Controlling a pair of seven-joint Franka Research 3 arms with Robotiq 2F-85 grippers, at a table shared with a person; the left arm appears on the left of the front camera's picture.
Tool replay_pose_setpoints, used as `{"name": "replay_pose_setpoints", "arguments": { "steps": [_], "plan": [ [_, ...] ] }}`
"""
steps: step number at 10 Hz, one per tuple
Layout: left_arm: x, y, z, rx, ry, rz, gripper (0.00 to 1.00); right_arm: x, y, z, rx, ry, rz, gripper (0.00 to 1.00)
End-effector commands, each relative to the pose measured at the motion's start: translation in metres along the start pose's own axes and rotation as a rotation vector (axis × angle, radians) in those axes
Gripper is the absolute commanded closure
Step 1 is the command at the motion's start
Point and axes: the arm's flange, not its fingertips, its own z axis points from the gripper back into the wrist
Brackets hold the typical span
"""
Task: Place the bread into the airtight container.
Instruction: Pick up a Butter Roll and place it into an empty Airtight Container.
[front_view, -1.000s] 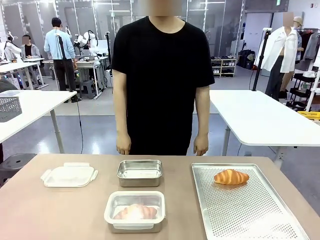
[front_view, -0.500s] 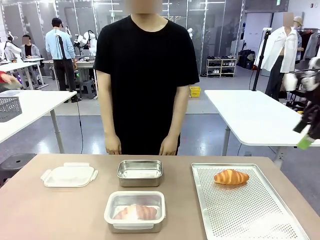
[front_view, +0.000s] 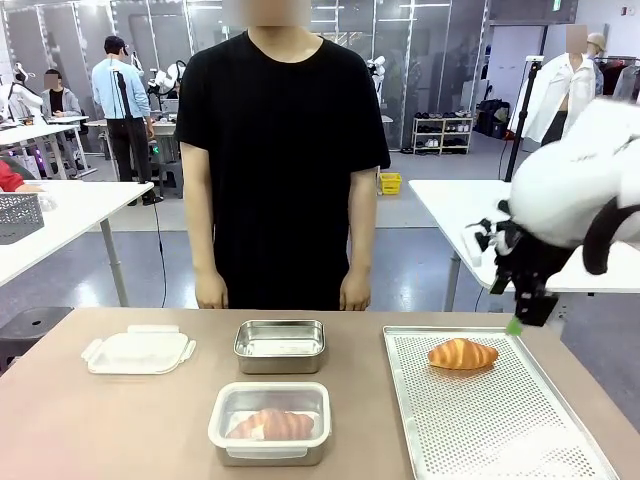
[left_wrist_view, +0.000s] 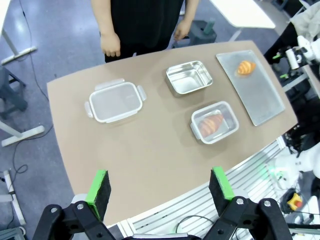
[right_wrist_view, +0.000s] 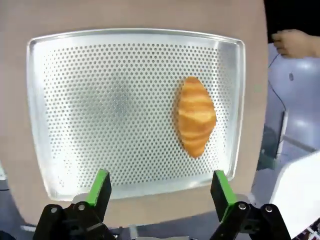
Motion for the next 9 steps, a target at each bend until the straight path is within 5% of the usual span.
{"name": "replay_pose_setpoints", "arguments": {
  "steps": [1, 4, 9],
  "plan": [
    [0.001, 0.0, 0.002, -0.001, 0.001, -0.011, 0.0, 0.005, -0.012, -0.029, 0.016, -0.028, 0.028, 0.0],
    [0.001, 0.0, 0.002, -0.001, 0.001, -0.011, 0.0, 0.014, -0.032, -0.082, -0.001, -0.053, 0.032, 0.0],
    [0.001, 0.0, 0.002, -0.001, 0.001, -0.011, 0.0, 0.017, -0.024, -0.082, 0.022, -0.032, -0.003, 0.0]
  ]
}}
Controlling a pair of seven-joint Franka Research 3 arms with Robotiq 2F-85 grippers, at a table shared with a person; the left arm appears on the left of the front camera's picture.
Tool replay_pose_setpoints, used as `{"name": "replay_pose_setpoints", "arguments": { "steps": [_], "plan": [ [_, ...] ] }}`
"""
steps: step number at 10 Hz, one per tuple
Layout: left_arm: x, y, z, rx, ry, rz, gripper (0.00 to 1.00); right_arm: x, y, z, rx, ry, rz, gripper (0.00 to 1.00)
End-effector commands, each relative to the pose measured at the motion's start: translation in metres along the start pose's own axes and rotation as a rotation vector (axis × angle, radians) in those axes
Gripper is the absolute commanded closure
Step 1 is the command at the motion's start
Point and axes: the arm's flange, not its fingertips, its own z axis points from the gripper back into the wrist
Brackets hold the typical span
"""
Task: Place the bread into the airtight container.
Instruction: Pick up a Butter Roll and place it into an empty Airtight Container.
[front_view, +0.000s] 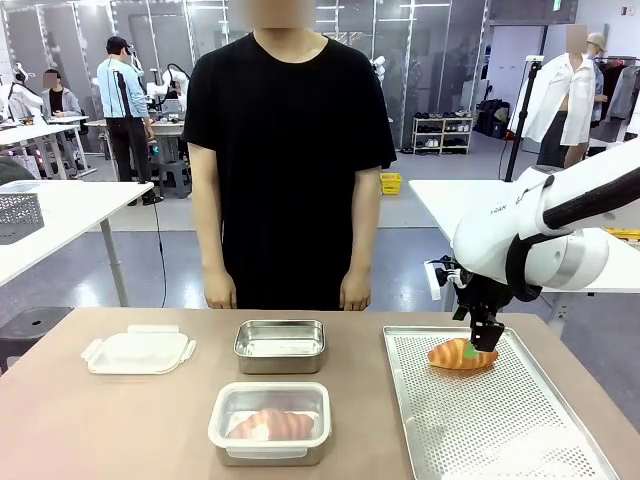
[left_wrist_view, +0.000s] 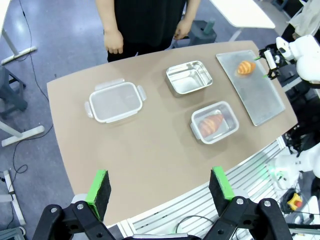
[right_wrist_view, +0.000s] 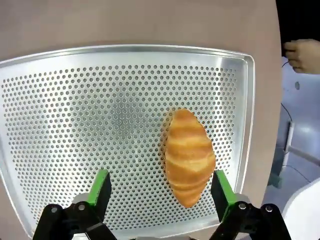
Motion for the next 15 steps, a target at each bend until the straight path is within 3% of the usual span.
{"name": "replay_pose_setpoints", "arguments": {
  "steps": [1, 4, 5, 12, 15],
  "plan": [
    [0.001, 0.0, 0.002, 0.0, 0.001, -0.011, 0.0, -0.002, 0.005, 0.003, 0.003, 0.01, 0.013, 0.0],
    [0.001, 0.0, 0.002, 0.0, 0.001, -0.011, 0.0, 0.0, 0.002, 0.001, 0.0, 0.001, 0.002, 0.0],
    [0.001, 0.0, 0.002, 0.0, 0.001, -0.011, 0.0, -0.001, -0.003, -0.008, -0.024, 0.05, -0.027, 0.0],
    [0.001, 0.0, 0.002, 0.0, 0.001, -0.011, 0.0, -0.011, -0.057, -0.035, 0.078, 0.13, 0.018, 0.0],
    [0.001, 0.0, 0.002, 0.0, 0.001, -0.011, 0.0, -0.016, -0.074, -0.051, 0.12, 0.14, -0.028, 0.0]
  ]
}}
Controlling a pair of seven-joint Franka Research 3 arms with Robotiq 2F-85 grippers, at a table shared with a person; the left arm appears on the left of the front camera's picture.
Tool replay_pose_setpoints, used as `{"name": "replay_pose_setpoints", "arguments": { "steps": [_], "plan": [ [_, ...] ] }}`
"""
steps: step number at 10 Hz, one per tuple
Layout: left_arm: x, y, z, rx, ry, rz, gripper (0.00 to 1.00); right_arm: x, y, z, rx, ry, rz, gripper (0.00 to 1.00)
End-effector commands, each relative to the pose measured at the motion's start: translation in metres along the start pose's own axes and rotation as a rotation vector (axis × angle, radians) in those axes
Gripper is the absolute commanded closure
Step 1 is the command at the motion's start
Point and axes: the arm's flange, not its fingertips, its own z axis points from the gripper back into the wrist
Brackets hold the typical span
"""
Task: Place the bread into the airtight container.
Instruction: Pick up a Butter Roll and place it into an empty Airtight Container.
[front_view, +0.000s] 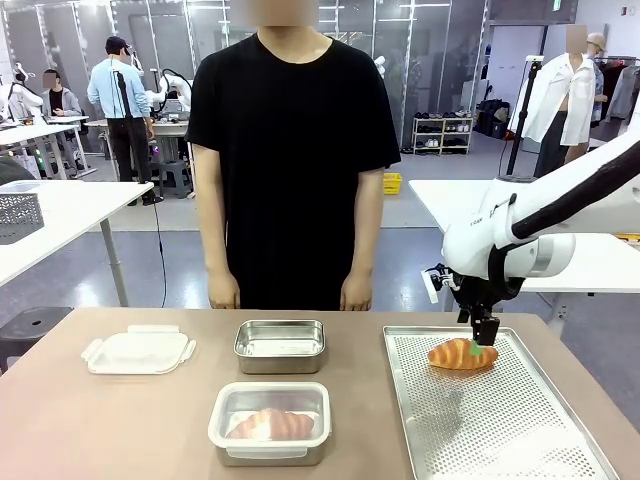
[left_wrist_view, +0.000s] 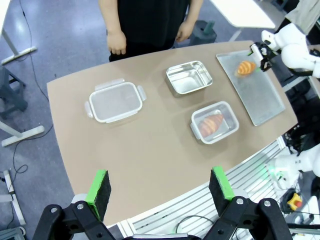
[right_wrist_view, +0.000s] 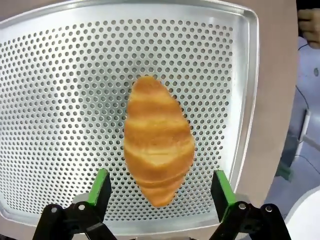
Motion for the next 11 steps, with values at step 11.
{"name": "replay_pose_setpoints", "arguments": {
  "steps": [11],
  "plan": [
    [0.001, 0.0, 0.002, -0.001, 0.001, -0.011, 0.0, 0.003, -0.015, -0.055, 0.154, 0.03, -0.037, 0.19]
  ]
}}
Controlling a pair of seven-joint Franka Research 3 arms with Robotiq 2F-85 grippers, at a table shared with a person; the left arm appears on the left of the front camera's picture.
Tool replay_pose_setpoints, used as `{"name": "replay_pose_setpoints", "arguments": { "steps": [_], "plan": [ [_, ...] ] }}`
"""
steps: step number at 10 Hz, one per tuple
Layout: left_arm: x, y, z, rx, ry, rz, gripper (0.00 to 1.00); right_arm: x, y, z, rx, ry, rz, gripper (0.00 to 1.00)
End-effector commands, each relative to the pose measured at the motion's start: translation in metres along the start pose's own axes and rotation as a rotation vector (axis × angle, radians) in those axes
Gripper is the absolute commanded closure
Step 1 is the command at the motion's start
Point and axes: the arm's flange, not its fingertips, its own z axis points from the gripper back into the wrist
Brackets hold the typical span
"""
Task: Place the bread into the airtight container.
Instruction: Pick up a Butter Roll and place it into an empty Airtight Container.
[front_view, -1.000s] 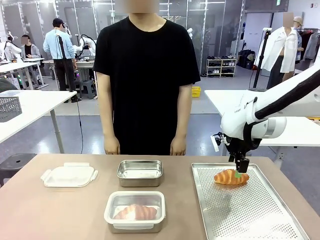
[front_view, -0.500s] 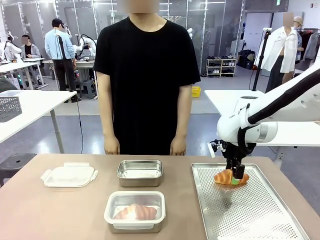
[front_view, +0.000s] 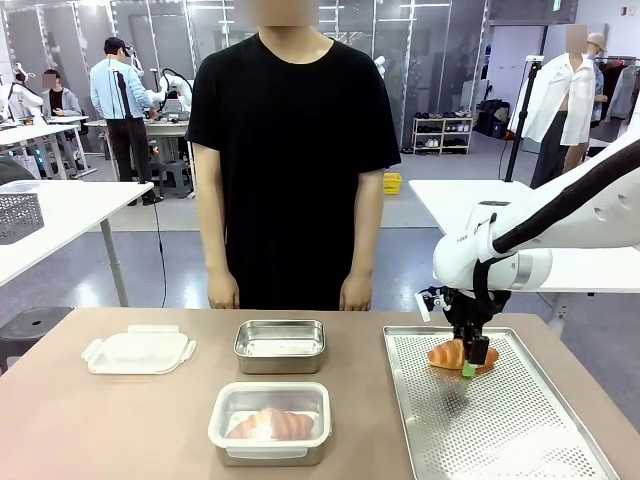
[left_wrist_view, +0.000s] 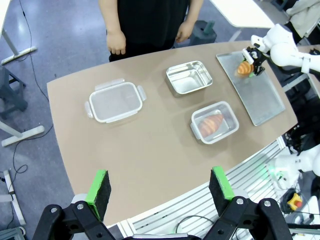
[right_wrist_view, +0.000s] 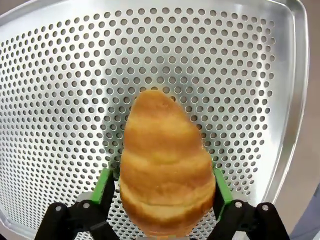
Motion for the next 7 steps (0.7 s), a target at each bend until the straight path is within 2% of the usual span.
{"name": "replay_pose_setpoints", "arguments": {
  "steps": [1, 4, 5, 7],
  "plan": [
    [0.001, 0.0, 0.002, -0.001, 0.001, -0.011, 0.0, 0.002, -0.001, 0.002, 0.011, 0.024, -0.014, 0.27],
    [0.001, 0.0, 0.002, -0.001, 0.001, -0.011, 0.0, 0.003, 0.002, 0.011, 0.002, 0.022, -0.036, 0.58],
    [0.001, 0.0, 0.002, -0.001, 0.001, -0.011, 0.0, 0.005, 0.005, 0.022, -0.018, 0.022, -0.071, 0.63],
    [0.001, 0.0, 0.002, -0.001, 0.001, -0.011, 0.0, 0.018, 0.013, 0.052, -0.004, 0.031, -0.124, 0.63]
  ]
}}
